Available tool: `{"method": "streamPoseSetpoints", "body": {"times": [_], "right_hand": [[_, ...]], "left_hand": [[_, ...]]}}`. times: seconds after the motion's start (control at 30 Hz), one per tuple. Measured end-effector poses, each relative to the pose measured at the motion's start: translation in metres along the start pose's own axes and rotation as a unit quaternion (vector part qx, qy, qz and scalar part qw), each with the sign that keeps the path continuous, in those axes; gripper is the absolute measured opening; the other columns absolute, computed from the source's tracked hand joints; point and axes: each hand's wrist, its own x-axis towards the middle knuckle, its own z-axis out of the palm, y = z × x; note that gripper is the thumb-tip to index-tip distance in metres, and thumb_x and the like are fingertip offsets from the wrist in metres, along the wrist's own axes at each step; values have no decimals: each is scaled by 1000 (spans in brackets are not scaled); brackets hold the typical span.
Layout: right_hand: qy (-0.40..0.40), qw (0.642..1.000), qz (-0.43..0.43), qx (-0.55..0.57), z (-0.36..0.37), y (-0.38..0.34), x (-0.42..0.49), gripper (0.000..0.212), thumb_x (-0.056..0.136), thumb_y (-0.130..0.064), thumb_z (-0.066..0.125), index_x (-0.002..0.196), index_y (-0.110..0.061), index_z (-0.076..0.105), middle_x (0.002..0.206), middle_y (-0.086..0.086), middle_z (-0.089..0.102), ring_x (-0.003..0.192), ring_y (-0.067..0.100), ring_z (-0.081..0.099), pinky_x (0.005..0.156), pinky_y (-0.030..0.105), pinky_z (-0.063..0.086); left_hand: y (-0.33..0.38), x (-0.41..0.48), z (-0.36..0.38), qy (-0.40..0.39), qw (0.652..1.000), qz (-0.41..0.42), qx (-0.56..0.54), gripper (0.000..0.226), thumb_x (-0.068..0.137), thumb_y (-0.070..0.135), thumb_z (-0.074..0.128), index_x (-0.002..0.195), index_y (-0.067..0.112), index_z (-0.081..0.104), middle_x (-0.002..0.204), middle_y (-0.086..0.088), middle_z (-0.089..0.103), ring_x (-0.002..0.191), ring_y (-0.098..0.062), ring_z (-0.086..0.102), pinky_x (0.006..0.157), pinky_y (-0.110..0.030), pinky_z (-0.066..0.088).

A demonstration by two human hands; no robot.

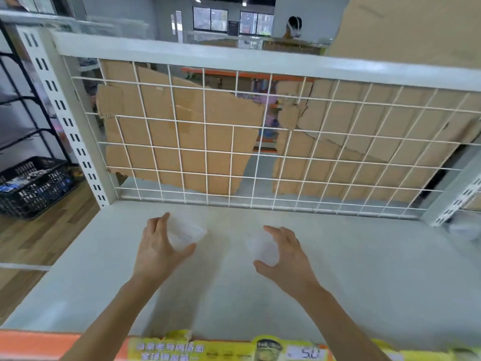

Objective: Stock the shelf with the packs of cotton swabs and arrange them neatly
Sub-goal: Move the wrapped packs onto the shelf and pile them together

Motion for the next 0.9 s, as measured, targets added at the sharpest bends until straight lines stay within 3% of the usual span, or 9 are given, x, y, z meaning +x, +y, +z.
{"method": "streamPoseSetpoints", "body": {"times": [0.07, 0.17, 0.33, 0.4, 0.47, 0.6, 0.73, 0.8, 0.9], "right_hand": [[34, 999, -6, 4, -24, 16, -30, 88, 56, -63, 46, 137, -30, 39, 140, -4, 34, 128, 13, 37, 95, 22, 37], [96, 995, -5, 3, -63, 42, -78, 83, 57, -61, 47, 134, -29, 45, 134, -7, 38, 123, 12, 43, 84, 18, 37], [151, 988, 15, -9, -127, 80, -165, 77, 62, -59, 53, 132, -28, 49, 130, -4, 44, 116, 13, 49, 78, 22, 41], [178, 984, 27, -14, -152, 96, -199, 76, 62, -59, 55, 131, -25, 51, 131, 1, 47, 115, 18, 52, 78, 24, 43], [201, 978, 47, -18, -175, 112, -235, 77, 62, -60, 55, 131, -26, 51, 132, 2, 47, 118, 16, 49, 83, 17, 38], [244, 965, 97, -24, -212, 142, -310, 76, 61, -57, 59, 131, -29, 50, 124, -6, 46, 114, 13, 48, 83, 10, 31], [281, 945, 160, -41, -242, 171, -382, 77, 61, -60, 57, 131, -28, 50, 128, 0, 49, 112, 14, 50, 78, 12, 32], [294, 936, 189, -47, -256, 184, -413, 81, 60, -62, 58, 131, -26, 51, 128, 0, 49, 108, 14, 51, 74, 15, 34], [304, 923, 231, -42, -271, 202, -448, 80, 60, -66, 56, 132, -33, 49, 131, -5, 45, 98, 26, 61, 72, 31, 48]], "left_hand": [[20, -23, 2, 16, 999, 29, -21, 88, 67, 25, 83, 140, 5, 38, 130, -12, 43, 123, -29, 41, 95, -42, 40], [60, -60, 9, 15, 996, 55, -68, 88, 66, 22, 84, 140, 8, 38, 127, -8, 43, 122, -25, 43, 94, -36, 39], [133, -129, 22, -4, 985, 93, -143, 94, 56, 45, 78, 138, 15, 42, 117, 4, 42, 108, -18, 49, 88, -30, 37], [161, -156, 30, -24, 979, 105, -171, 99, 50, 60, 65, 137, 20, 42, 116, 10, 40, 103, -8, 46, 88, -26, 35], [181, -181, 45, -50, 973, 123, -191, 99, 47, 64, 58, 135, 21, 44, 115, 10, 41, 101, -3, 44, 88, -20, 33], [220, -228, 82, -103, 957, 171, -209, 97, 47, 62, 60, 131, 15, 49, 115, 3, 45, 101, -8, 45, 87, -15, 31], [266, -267, 113, -155, 938, 215, -223, 98, 47, 62, 59, 132, 14, 48, 117, 1, 45, 108, -17, 49, 92, -25, 35], [290, -283, 125, -178, 929, 240, -218, 94, 52, 58, 66, 132, 12, 48, 117, -1, 45, 109, -17, 48, 90, -18, 34], [321, -302, 143, -210, 915, 262, -225, 87, 56, 47, 76, 132, 14, 48, 116, 0, 45, 110, -14, 47, 85, -2, 29]]}}
